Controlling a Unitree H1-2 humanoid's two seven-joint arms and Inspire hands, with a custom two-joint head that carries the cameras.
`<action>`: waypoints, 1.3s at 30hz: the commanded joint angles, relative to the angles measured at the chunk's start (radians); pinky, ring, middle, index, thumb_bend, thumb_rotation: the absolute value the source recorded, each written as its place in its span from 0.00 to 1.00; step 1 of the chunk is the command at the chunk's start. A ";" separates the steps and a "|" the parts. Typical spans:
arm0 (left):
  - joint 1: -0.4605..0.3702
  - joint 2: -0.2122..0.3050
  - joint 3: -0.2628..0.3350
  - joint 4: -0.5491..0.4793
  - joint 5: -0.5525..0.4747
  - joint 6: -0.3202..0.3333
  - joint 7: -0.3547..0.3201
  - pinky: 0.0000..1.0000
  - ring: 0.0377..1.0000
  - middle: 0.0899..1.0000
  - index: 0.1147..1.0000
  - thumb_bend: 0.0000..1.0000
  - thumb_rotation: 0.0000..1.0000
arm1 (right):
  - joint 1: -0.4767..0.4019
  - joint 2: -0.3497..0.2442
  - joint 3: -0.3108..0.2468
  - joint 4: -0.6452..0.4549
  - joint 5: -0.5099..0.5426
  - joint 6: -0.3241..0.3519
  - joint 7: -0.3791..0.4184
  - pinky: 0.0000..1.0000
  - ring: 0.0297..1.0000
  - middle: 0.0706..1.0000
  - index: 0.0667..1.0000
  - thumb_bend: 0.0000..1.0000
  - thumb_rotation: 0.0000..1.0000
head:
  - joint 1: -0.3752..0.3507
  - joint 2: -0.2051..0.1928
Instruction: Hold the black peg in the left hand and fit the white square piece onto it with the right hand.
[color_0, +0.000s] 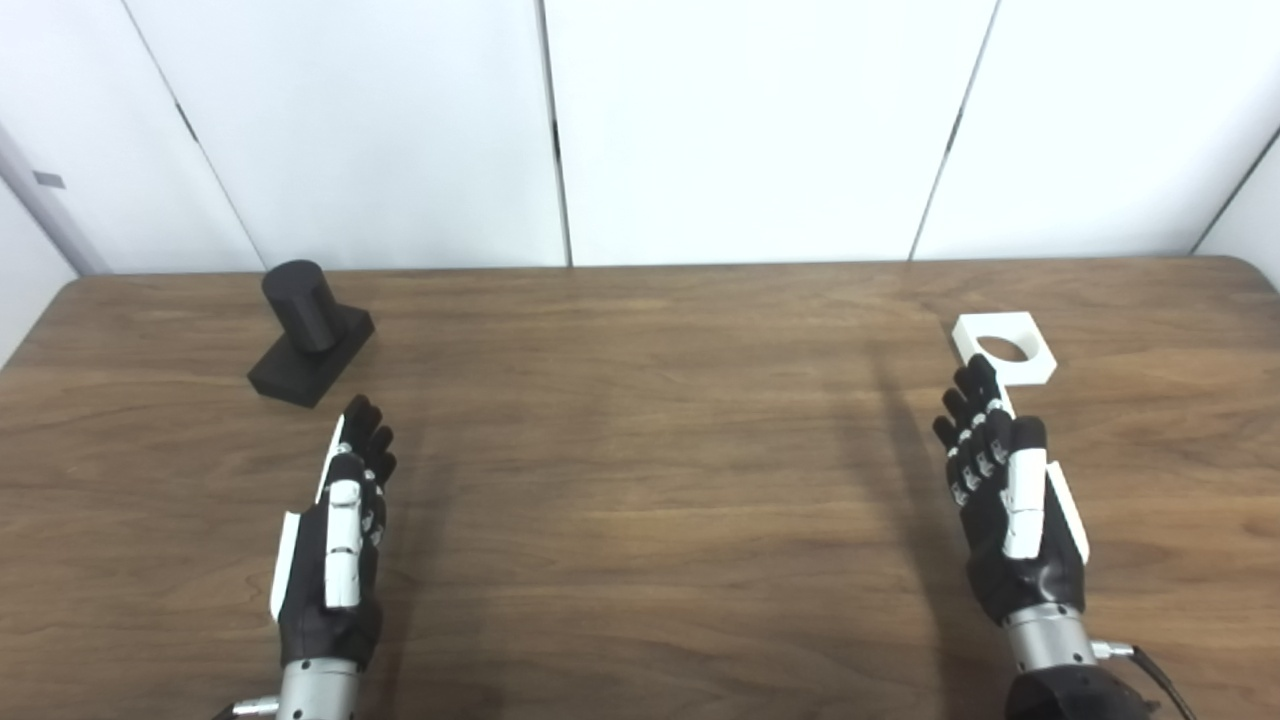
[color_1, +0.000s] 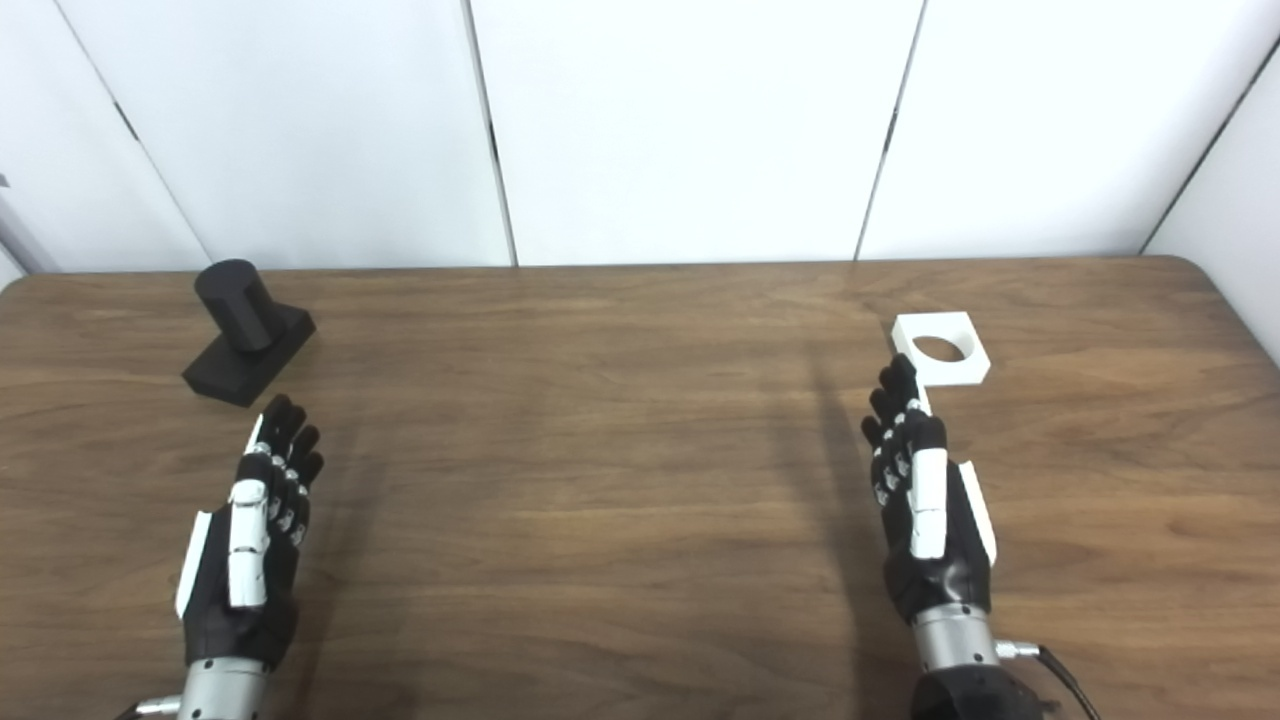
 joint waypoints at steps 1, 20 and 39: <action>0.062 -0.011 -0.002 -0.028 -0.011 -0.010 -0.003 1.00 0.99 1.00 1.00 0.50 0.93 | 0.129 0.003 0.002 -0.027 0.006 -0.037 0.013 1.00 1.00 1.00 1.00 0.66 1.00 | -0.001 0.000; 0.062 -0.004 0.002 -0.031 0.002 -0.003 -0.001 0.99 0.99 0.99 0.99 0.51 0.94 | 0.128 0.011 0.004 -0.035 -0.007 -0.030 0.005 1.00 1.00 1.00 1.00 0.67 1.00 | -0.001 0.004; -0.016 0.199 0.050 -0.376 0.285 0.356 -0.020 0.98 0.98 0.98 0.99 0.53 0.74 | 0.114 0.016 0.012 0.009 -0.002 -0.076 0.014 1.00 1.00 1.00 1.00 0.65 1.00 | 0.100 -0.017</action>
